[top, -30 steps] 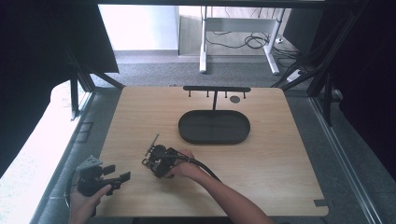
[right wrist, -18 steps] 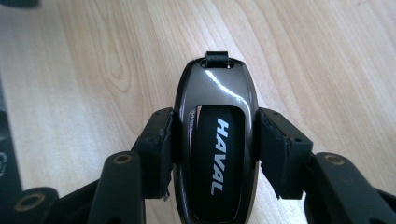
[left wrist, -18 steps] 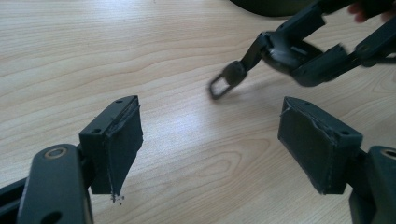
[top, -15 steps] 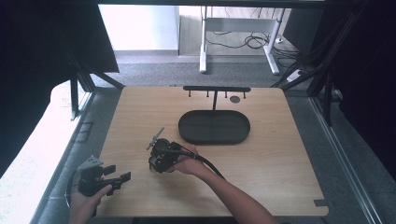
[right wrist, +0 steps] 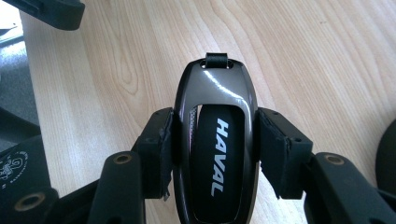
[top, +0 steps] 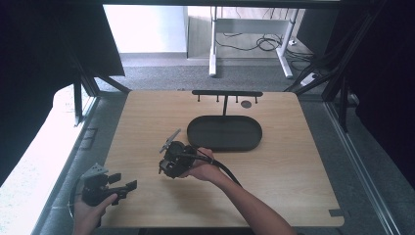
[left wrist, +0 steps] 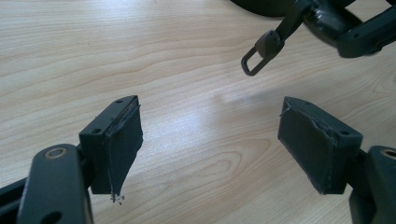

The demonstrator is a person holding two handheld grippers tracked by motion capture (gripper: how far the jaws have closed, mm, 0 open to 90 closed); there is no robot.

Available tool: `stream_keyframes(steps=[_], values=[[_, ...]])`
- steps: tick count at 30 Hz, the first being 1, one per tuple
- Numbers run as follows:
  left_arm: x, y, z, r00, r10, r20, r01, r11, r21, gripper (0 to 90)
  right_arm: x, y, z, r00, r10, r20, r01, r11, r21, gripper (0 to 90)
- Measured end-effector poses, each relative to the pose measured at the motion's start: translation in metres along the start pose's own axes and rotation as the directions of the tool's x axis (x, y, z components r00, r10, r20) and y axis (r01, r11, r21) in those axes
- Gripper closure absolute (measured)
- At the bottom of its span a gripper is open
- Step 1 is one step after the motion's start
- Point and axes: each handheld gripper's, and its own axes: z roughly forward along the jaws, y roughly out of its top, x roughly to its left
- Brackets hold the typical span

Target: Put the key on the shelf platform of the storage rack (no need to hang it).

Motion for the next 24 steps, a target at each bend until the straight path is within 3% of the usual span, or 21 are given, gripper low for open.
stream_keyframes(steps=[24], values=[[0.000,0.000,0.002,1.0000,0.005,0.001,-0.005,1.0000,0.006,22.0,-0.014,-0.016,-0.024,0.9996,0.023,0.017,-0.023,0.999,-0.034,49.1]])
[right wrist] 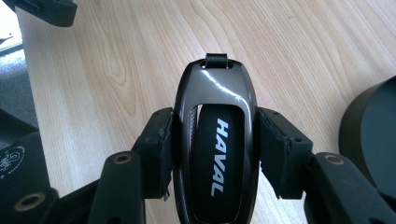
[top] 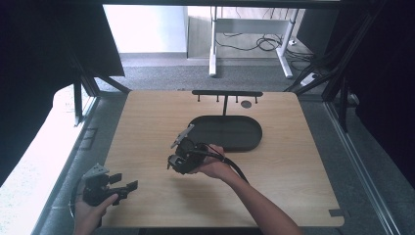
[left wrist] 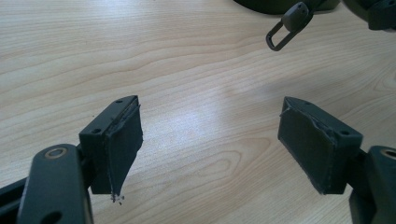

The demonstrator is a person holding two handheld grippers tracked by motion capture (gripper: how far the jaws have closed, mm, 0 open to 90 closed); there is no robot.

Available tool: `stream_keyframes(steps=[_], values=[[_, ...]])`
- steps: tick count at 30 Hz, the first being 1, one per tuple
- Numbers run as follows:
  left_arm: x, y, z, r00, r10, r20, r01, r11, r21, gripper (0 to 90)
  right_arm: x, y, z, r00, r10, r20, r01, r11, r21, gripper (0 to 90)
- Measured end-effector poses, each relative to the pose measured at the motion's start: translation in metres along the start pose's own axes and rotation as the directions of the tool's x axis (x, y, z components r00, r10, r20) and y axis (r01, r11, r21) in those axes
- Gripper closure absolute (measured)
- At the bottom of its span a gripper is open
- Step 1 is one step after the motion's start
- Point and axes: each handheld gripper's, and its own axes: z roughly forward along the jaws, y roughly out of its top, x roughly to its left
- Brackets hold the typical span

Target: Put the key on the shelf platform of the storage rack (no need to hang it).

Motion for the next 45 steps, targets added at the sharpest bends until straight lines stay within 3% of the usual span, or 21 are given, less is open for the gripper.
stream_keyframes(steps=[25,45], values=[[-0.003,0.000,0.003,1.0000,0.004,0.007,-0.004,0.9999,0.012,21.9,-0.020,-0.010,-0.024,0.9987,0.034,0.039,-0.033,0.999,-0.013,49.2],[-0.004,0.000,0.004,1.0000,0.005,0.005,-0.005,0.9999,0.013,21.9,-0.040,-0.025,-0.046,0.9925,0.081,0.092,-0.079,0.997,-0.026,49.2]])
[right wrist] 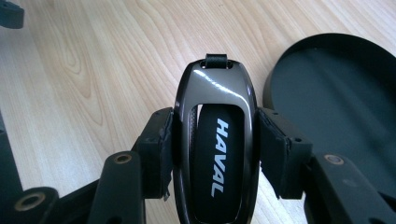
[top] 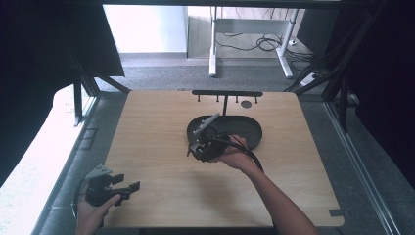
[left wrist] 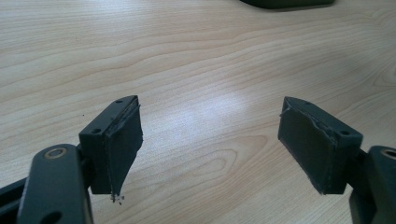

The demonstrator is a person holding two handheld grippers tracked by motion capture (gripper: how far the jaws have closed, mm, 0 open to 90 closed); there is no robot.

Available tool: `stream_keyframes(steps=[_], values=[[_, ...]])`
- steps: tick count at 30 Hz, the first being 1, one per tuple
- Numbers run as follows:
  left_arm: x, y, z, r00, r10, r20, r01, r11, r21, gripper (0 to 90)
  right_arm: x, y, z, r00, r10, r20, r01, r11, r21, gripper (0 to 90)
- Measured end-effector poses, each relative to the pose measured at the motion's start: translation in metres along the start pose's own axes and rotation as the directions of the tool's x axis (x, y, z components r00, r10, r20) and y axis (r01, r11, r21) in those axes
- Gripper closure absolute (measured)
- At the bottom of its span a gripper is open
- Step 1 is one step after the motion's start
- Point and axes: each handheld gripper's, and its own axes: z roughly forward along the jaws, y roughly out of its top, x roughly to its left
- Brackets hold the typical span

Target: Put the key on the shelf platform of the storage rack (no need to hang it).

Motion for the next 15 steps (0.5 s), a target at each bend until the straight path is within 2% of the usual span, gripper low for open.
stream_keyframes(steps=[12,15], values=[[0.001,0.000,0.000,1.0000,-0.002,-0.002,0.002,1.0000,0.000,21.9,-0.011,-0.004,-0.004,0.9996,0.021,0.017,-0.021,1.000,-0.004,49.2],[0.001,0.000,0.000,1.0000,-0.002,-0.002,0.002,1.0000,0.000,21.9,-0.015,-0.005,-0.003,0.9995,0.030,0.010,-0.030,1.000,0.003,49.2]])
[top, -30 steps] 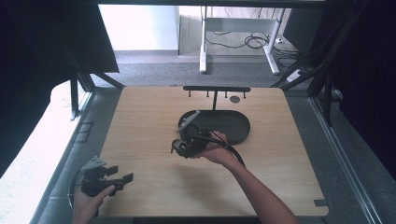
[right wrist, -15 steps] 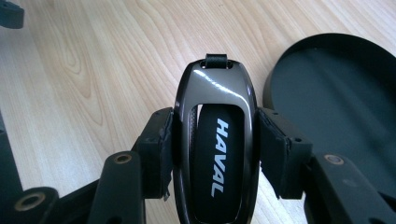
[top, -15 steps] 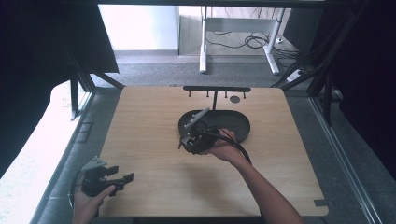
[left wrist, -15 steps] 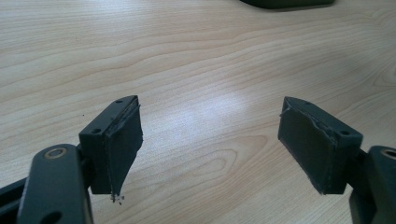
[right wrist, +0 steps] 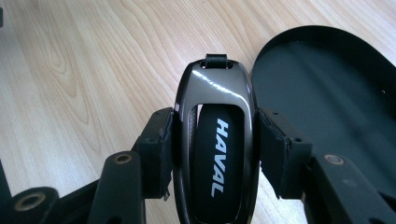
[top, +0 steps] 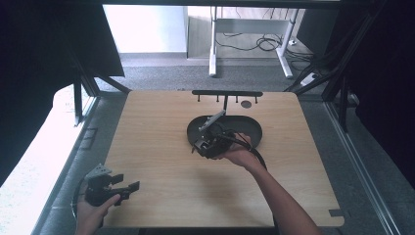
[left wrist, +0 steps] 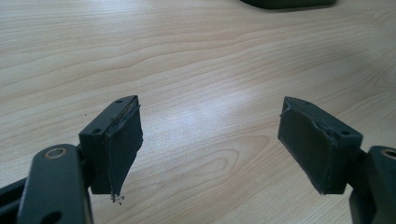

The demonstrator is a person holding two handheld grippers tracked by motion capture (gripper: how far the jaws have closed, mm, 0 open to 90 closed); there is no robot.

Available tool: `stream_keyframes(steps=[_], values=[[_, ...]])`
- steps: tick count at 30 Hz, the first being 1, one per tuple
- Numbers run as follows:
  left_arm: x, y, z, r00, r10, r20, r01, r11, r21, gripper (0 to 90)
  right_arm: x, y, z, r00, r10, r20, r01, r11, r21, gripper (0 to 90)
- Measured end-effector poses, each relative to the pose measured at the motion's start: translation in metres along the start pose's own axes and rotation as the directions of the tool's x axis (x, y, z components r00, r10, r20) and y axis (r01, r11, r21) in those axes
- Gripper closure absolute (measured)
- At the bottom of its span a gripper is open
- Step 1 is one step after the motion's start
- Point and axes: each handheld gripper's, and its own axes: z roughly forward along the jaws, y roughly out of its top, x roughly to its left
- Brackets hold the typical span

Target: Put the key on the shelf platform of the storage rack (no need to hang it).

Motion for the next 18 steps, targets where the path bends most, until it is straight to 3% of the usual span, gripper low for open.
stream_keyframes(steps=[18], values=[[0.000,0.000,0.001,1.0000,0.002,0.001,-0.002,1.0000,0.004,21.9,-0.020,-0.005,0.002,0.9987,0.044,0.025,-0.044,0.999,0.009,49.2]])
